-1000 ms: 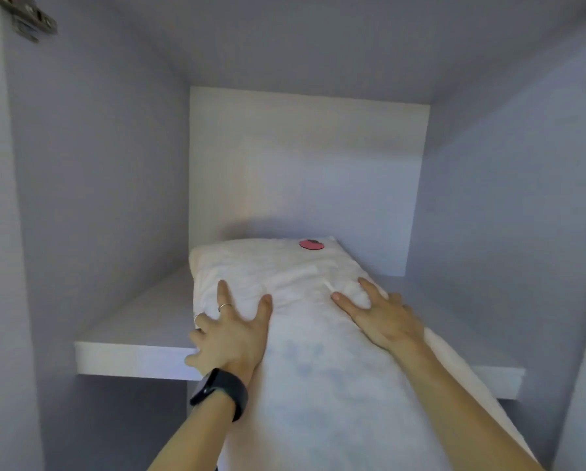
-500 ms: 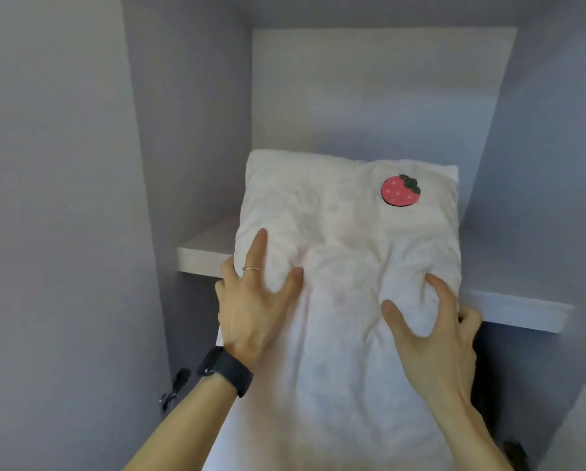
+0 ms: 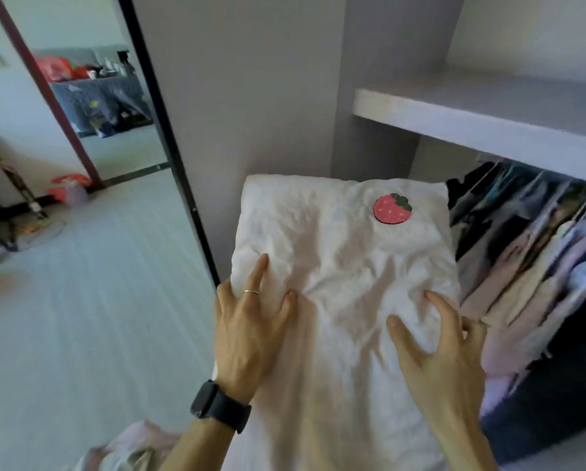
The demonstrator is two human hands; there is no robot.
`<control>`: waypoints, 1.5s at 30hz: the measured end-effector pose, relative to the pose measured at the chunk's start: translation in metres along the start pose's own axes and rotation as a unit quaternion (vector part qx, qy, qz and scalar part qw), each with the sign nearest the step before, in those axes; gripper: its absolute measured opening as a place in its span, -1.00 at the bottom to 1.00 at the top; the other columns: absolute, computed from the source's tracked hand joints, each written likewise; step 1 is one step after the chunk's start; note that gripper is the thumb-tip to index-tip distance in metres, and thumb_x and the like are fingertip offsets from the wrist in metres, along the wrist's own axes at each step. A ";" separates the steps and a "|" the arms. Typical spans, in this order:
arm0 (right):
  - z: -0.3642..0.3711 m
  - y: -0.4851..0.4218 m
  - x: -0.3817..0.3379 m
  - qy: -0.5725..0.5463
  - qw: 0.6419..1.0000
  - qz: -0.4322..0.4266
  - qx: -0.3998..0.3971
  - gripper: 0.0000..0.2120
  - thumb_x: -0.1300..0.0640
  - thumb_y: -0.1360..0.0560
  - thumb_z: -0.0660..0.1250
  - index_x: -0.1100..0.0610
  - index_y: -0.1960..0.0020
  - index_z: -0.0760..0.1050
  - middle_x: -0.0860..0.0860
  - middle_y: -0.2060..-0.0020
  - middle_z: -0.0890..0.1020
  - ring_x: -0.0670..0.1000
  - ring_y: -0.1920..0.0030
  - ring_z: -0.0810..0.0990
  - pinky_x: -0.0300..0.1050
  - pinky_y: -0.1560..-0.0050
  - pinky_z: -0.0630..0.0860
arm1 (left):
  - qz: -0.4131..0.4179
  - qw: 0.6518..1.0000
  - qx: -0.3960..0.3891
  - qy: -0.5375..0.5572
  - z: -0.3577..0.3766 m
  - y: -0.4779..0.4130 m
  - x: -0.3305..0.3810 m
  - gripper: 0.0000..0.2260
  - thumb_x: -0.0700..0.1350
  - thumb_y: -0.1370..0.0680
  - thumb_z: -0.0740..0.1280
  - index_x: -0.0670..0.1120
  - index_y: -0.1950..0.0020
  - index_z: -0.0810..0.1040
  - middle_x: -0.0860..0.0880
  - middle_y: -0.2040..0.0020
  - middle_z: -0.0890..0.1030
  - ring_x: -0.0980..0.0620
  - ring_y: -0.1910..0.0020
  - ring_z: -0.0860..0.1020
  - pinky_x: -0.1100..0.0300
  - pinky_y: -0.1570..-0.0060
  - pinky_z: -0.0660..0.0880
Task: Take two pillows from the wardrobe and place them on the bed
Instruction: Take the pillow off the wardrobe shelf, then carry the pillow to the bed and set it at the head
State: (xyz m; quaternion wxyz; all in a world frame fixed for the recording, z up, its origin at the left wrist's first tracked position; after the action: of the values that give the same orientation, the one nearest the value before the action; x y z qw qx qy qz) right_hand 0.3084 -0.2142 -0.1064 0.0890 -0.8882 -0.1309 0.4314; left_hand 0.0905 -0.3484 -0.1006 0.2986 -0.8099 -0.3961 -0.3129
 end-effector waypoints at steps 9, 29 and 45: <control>0.111 0.109 0.035 0.104 0.941 0.004 -0.322 -0.45 -0.35 -0.40 0.34 -0.27 -0.34 0.32 -0.04 -0.10 0.31 0.12 0.06 0.51 -0.01 0.12 0.41 | -0.273 0.957 -0.025 -0.091 -0.034 0.129 -0.185 -0.36 0.45 -0.38 0.21 0.32 -0.43 0.26 -0.06 -0.22 0.41 -0.15 -0.19 0.47 -0.02 -0.17 0.49; 0.396 0.198 -0.134 0.179 0.778 -0.302 -0.522 -0.39 -0.38 -0.46 0.22 -0.15 -0.43 0.32 0.06 -0.04 0.32 0.25 0.04 0.59 0.01 0.05 0.53 | -0.537 0.833 0.117 -0.059 -0.150 0.126 -0.391 -0.32 0.44 -0.42 0.15 0.27 -0.51 0.22 -0.17 -0.37 0.32 -0.20 -0.28 0.46 -0.04 -0.28 0.45; 0.615 0.230 -0.434 0.023 0.751 -0.375 -0.543 -0.44 -0.36 -0.43 0.32 -0.22 -0.37 0.34 0.08 -0.20 0.35 0.22 -0.02 0.55 0.04 -0.02 0.44 | -0.501 0.790 0.326 -0.138 -0.361 -0.083 -0.501 -0.48 0.36 -0.44 0.18 0.34 -0.39 0.25 -0.10 -0.16 0.49 -0.12 -0.21 0.41 0.06 -0.08 0.45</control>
State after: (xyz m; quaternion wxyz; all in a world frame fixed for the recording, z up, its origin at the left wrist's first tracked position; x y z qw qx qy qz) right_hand -0.3987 -0.5388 -0.2222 -0.2509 -0.6760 -0.6637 0.1990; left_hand -0.3216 -0.7980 -0.2273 0.2883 -0.3871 -0.8618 -0.1560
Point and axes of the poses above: each hand's wrist, its own y-axis away from the middle knuckle, its own z-axis out of the palm, x = y × z, the point moved 3 cm from there along -y, towards the middle knuckle
